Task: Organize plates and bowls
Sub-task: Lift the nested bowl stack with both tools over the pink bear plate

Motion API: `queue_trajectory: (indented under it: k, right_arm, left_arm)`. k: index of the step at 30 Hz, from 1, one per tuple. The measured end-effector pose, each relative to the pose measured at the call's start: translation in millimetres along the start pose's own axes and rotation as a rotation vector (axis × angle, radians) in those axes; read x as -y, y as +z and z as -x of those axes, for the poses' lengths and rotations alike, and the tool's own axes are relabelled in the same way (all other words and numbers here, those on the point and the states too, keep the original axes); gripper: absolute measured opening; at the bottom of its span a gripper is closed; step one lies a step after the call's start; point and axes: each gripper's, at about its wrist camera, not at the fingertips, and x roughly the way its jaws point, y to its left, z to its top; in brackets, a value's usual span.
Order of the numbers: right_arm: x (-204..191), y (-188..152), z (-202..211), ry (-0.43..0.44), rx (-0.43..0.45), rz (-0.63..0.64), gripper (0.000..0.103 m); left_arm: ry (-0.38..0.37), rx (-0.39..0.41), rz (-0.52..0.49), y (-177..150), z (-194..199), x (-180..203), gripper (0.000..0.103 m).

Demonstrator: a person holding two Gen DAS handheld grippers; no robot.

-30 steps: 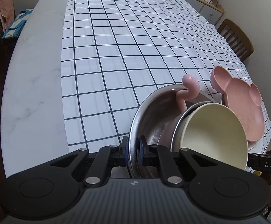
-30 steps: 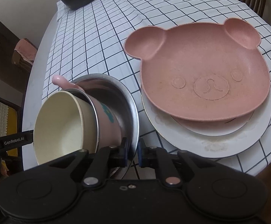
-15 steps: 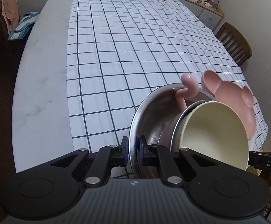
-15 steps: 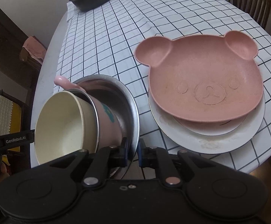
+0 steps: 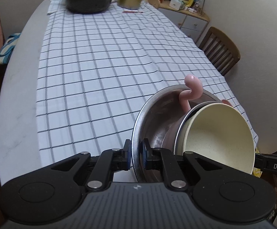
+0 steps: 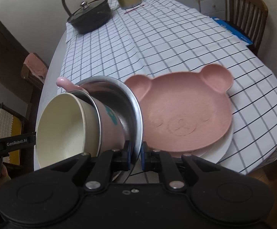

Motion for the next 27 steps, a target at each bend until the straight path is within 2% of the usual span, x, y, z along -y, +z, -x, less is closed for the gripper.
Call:
queue_trajectory:
  k: [8, 14, 27]
  right_arm:
    - [49.6, 20.6, 12.1, -0.037, 0.034, -0.045, 0.011]
    - [87.5, 33.3, 9.2, -0.050, 0.030, -0.082, 0.011]
    - [122.1, 44.2, -4.1, -0.043, -0.012, -0.088, 0.011]
  left_arm:
    - [-0.033, -0.015, -0.039, 27.1, -36.3, 50.5, 0.010]
    - [-0.029, -0.031, -0.064, 38.7, -61.1, 80.1, 0.010]
    - [-0.011, -0.076, -0.057, 39.3, -90.6, 96.4, 0.010]
